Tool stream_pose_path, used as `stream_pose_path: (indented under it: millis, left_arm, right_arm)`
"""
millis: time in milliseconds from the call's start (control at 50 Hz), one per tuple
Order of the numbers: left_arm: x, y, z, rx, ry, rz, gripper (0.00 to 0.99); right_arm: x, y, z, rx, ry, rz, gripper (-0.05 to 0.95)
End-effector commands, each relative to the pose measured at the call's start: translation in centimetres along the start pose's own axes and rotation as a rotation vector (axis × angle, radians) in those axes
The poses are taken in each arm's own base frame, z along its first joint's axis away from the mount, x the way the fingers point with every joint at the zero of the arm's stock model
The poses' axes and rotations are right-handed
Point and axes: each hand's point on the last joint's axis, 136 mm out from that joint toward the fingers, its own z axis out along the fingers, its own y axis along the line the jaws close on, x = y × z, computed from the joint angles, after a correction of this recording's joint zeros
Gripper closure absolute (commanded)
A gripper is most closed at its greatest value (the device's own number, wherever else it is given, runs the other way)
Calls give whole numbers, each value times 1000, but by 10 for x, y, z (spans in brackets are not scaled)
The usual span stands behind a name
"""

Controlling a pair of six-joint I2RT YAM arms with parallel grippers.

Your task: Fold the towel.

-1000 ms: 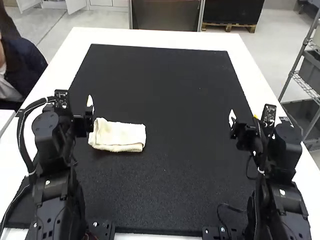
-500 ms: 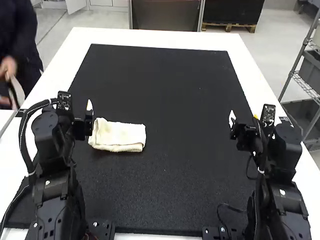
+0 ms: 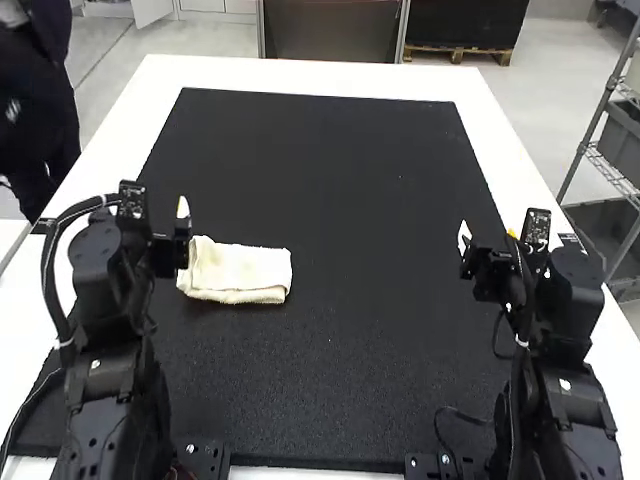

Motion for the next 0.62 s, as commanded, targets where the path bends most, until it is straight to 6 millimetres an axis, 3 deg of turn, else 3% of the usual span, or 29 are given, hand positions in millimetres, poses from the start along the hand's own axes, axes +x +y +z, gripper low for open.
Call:
stream_pose_path:
  millis: [0, 600]
  left_arm:
    - [-2, -2, -1, -42, -7, -64, 34]
    - [0, -10, -1, -18, 2, -64, 38]
  right_arm:
    - [3, -4, 0, 18, 8, -7, -15]
    - [4, -4, 0, 19, 10, -5, -13]
